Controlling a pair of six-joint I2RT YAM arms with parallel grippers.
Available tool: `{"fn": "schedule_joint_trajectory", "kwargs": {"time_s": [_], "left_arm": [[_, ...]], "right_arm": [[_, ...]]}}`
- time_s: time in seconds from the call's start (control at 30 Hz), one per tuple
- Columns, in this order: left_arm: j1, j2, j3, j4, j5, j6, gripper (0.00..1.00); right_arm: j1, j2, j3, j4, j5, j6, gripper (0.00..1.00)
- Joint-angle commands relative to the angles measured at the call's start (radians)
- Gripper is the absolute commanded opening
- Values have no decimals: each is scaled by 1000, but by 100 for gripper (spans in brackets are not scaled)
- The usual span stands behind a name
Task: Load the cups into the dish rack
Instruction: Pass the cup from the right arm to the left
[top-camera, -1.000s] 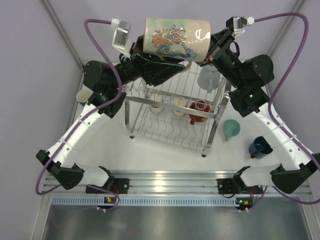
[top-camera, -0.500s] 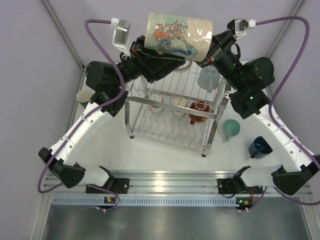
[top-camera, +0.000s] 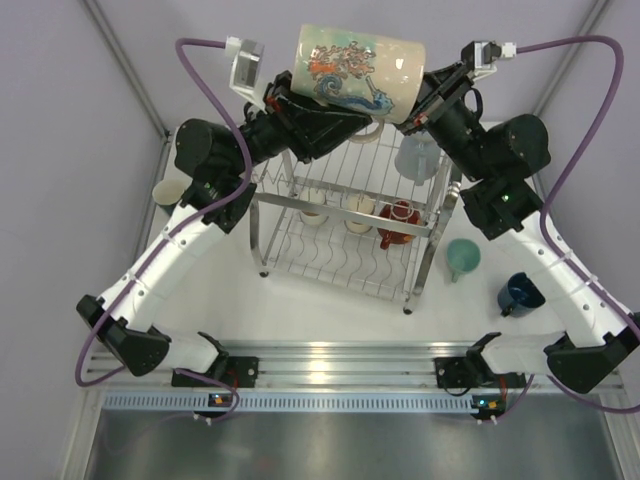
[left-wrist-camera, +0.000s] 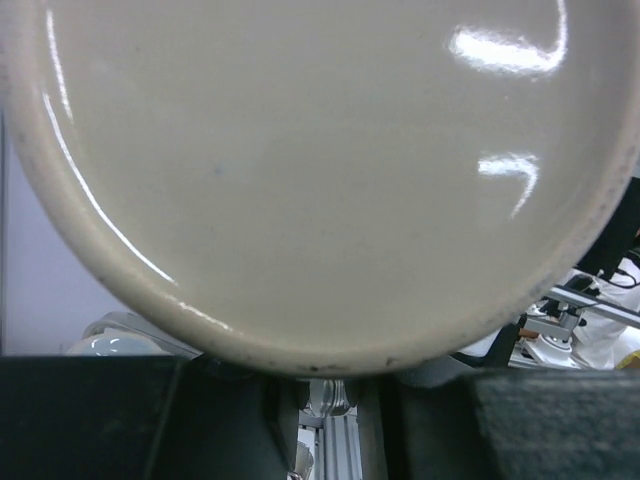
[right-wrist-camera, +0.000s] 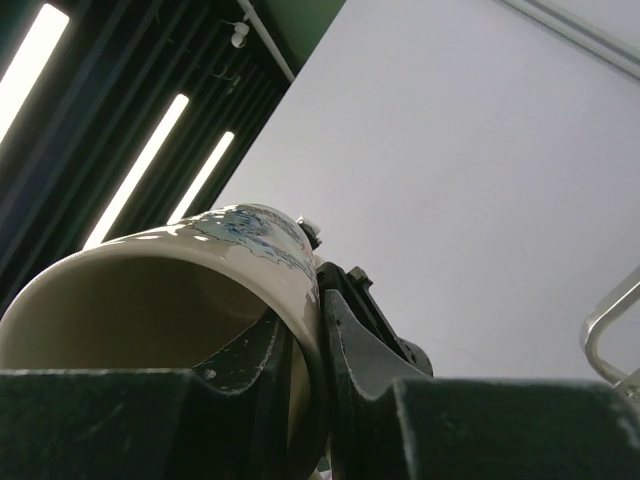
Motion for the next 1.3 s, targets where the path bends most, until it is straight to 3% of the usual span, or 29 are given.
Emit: {"fn": "schedule_joint_trajectory", "kwargs": {"time_s": [0.0, 0.7, 0.97, 1.27], "left_arm": [[-16, -34, -2, -54, -56, 15, 0], [1, -58, -35, -142, -209, 95, 0], [6, -65, -35, -140, -218, 104, 0], [9, -94, -19, -252, -276, 182, 0]], "right_arm": [[2, -34, 31, 42, 29, -76, 14], [-112, -142, -93, -16, 48, -113, 48], [-152, -159, -100, -15, 31, -111, 53], [-179, -191, -54, -99, 42, -183, 59]]}}
